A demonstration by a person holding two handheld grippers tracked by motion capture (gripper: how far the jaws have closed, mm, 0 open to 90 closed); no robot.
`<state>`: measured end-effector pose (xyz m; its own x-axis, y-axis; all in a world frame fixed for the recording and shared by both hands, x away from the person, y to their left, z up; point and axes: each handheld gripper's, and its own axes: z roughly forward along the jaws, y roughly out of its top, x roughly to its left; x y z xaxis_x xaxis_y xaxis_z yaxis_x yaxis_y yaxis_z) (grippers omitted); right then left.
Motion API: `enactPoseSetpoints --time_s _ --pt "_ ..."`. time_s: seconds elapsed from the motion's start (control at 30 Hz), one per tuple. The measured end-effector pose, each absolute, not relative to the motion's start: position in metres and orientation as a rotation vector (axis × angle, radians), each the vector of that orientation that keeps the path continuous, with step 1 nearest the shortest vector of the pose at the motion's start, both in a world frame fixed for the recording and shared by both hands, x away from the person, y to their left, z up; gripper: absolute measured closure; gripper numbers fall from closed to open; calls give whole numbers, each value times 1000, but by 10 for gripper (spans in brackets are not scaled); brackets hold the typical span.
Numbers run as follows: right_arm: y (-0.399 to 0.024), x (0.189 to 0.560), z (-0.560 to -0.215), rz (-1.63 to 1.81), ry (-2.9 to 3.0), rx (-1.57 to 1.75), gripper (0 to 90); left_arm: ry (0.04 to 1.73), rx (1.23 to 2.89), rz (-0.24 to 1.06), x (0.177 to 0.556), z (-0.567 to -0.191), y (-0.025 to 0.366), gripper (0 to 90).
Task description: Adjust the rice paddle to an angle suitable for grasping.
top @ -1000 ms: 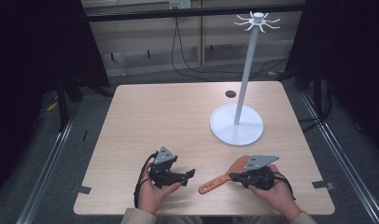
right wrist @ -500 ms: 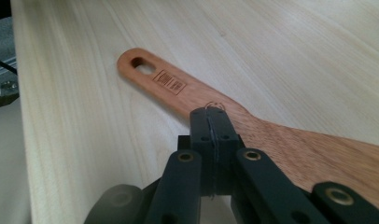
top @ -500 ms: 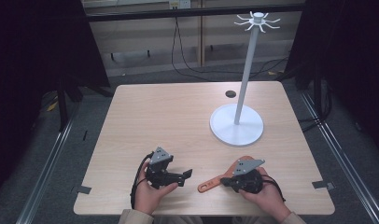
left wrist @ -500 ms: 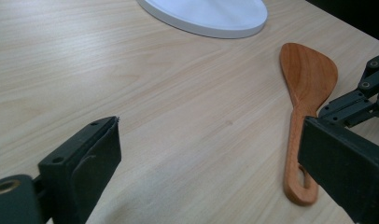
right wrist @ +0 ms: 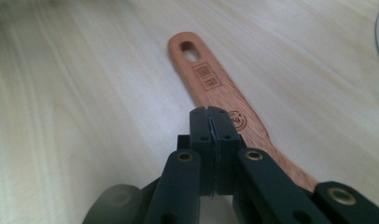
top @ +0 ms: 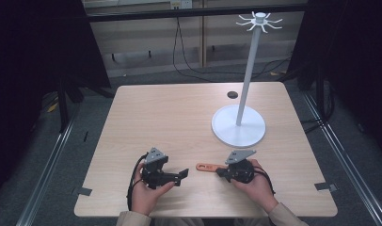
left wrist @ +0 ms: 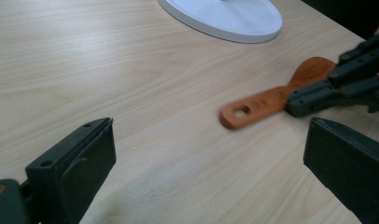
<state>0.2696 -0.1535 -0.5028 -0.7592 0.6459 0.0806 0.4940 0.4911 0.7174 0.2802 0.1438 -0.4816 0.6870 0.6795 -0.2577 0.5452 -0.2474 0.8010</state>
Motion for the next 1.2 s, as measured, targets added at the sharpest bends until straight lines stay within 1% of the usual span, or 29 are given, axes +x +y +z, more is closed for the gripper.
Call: enactPoseSetpoints --time_s 0.1,0.17,0.33,0.43,0.53,0.77,1.07,1.13,1.2 --pt "-154 278 -501 1105 2540 988 893 949 1930 164 280 -483 144 23" --pt "-159 281 -494 1129 2504 999 898 935 1932 183 280 -481 146 23" --pt "-198 289 -479 1136 2379 1079 900 938 1913 185 279 -481 149 23" --pt "-220 292 -483 1084 2348 1123 899 923 1934 200 279 -482 150 19" --pt "-232 291 -492 1035 2356 1156 898 923 1932 204 279 -482 148 18" --pt "-232 280 -502 1008 2385 1143 896 921 1926 195 279 -482 149 17" --pt "-230 266 -501 1010 2403 1140 886 924 1927 201 279 -480 150 21" --pt "-228 265 -499 988 2405 1151 857 917 1931 204 279 -480 151 22" --pt "-225 267 -493 1018 2392 1178 805 918 1929 206 279 -479 151 22"
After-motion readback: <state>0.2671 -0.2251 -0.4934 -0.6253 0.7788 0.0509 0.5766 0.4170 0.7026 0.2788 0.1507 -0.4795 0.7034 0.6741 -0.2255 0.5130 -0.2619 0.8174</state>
